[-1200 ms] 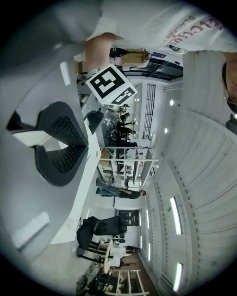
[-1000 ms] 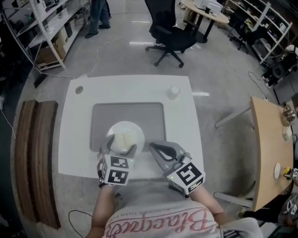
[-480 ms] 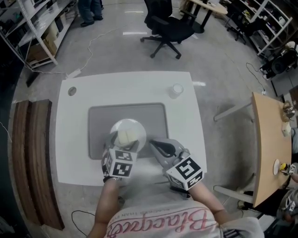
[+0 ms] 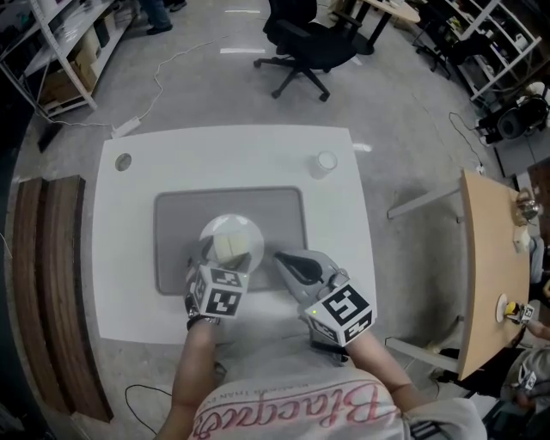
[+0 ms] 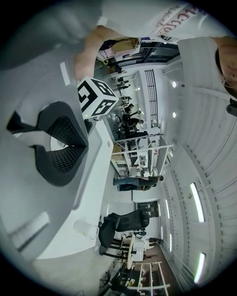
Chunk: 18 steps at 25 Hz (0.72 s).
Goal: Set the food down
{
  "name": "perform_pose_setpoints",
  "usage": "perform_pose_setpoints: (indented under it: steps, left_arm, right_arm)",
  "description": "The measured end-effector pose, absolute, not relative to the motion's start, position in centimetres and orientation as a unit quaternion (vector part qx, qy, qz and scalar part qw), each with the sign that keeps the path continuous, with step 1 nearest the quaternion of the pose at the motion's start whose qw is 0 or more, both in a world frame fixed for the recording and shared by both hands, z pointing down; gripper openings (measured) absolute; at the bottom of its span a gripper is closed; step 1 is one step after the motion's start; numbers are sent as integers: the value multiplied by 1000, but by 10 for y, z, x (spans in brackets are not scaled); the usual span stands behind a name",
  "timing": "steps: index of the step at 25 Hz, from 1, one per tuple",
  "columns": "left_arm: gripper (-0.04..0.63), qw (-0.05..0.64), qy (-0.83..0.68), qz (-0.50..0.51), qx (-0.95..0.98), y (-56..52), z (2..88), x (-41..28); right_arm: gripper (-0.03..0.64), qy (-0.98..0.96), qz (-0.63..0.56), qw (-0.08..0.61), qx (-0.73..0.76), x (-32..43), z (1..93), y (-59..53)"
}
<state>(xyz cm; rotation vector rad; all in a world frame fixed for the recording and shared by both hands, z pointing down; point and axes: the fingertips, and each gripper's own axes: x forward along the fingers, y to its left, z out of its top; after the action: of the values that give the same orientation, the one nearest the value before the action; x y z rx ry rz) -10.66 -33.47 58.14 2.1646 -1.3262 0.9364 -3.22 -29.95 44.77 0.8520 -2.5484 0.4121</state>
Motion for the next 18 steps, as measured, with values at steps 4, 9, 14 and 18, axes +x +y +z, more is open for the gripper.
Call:
perform_pose_setpoints:
  steps: [4, 9, 14, 18]
  left_arm:
    - [374, 223, -470, 333, 786, -335, 587, -101]
    - [380, 217, -468, 337, 788, -337, 588, -97]
    - [431, 205, -490, 329, 781, -333, 581, -102]
    - [428, 201, -506, 293, 786, -328, 554, -105]
  right_arm:
    - [2, -916, 150, 213, 306, -28, 448, -297]
    - [2, -918, 146, 214, 300, -26, 447, -295]
    - [2, -920, 141, 212, 298, -27, 446, -290]
    - [0, -923, 126, 222, 288, -33, 444, -284]
